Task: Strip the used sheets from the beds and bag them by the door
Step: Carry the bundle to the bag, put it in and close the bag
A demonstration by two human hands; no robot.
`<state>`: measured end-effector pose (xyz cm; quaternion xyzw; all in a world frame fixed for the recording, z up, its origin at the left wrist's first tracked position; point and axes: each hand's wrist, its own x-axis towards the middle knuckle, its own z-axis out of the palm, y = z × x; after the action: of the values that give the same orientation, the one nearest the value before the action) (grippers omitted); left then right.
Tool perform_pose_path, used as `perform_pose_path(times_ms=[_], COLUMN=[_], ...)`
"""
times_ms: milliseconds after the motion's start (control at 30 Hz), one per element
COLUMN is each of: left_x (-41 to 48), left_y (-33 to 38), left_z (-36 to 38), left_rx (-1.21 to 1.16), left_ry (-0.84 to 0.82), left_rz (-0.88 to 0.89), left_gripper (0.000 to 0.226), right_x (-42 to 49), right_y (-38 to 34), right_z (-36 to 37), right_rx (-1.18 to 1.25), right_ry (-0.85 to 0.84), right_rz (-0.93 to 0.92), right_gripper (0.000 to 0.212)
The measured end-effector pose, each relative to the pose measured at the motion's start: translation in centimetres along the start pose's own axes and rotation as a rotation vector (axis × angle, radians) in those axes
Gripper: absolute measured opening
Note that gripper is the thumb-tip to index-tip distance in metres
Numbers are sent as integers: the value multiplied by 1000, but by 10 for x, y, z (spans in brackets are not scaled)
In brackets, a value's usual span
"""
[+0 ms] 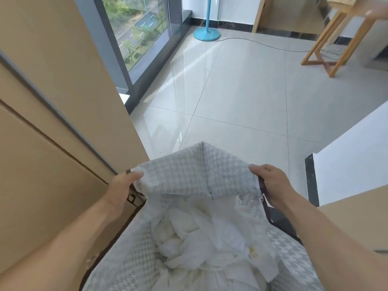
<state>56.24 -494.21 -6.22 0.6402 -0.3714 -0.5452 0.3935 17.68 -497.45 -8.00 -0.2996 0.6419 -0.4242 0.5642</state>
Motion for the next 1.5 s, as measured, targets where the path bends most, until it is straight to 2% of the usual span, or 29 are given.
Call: perform_pose_path(times_ms=[100, 233, 333, 400, 433, 533, 600, 667, 700, 800, 867, 933, 1000, 1067, 1133, 1233, 1300, 1500], left_x=[-13, -37, -61, -76, -83, -107, -124, -144, -155, -193, -215, -235, -252, -264, -275, -288, -291, -302], left_y=[9, 19, 36, 46, 49, 55, 59, 64, 66, 66, 66, 70, 74, 75, 77, 83, 88, 71], left_z=[-5, -26, -37, -42, -44, -48, -51, -54, -55, -56, -58, -63, -68, -75, -82, -93, -99, -123], left_rx=[-112, -126, -138, -163, -158, -151, -190, -227, -229, -181, -185, -241, -278, -295, -301, -326, -347, -190], left_ry=[48, 51, -61, -100, -110, -114, -58, -17, -16, -35, 2, 50, 81, 101, 90, 44, 81, 160], left_rz=[-90, -86, -46, -76, -97, -116, -94, -63, -52, -54, -54, -32, -21, -34, -44, -39, -45, -145], left_gripper=[17, 16, 29, 35, 36, 37, 40, 49, 49, 38, 34, 35, 42, 44, 43, 39, 35, 29], right_x=[-17, -48, -74, -90, -99, -119, -129, -141, -150, -177, -198, -217, -232, -244, -253, -266, -277, -310], right_y=[-7, -18, -36, -49, -55, -65, -64, -60, -58, -54, -55, -57, -58, -59, -64, -80, -86, -78], right_z=[1, -14, -21, -21, -21, -26, -34, -41, -44, -54, -64, -75, -86, -93, -97, -100, -99, -96], right_rx=[-128, -201, -104, -172, -221, -356, -400, -349, -286, -131, -66, 35, 105, 152, 203, 196, 175, 68], right_ry=[134, 236, 196, 124, 79, -46, -33, 31, 15, -128, -225, -271, -296, -320, -304, -259, -255, -241], right_rz=[-19, 8, -12, -32, -22, 74, 19, -86, -98, 109, 242, 307, 317, 304, 247, 158, 138, 226], right_gripper=[21, 11, 5, 6, 8, 50, 62, 61, 69, 95, 91, 69, 52, 47, 48, 61, 67, 75])
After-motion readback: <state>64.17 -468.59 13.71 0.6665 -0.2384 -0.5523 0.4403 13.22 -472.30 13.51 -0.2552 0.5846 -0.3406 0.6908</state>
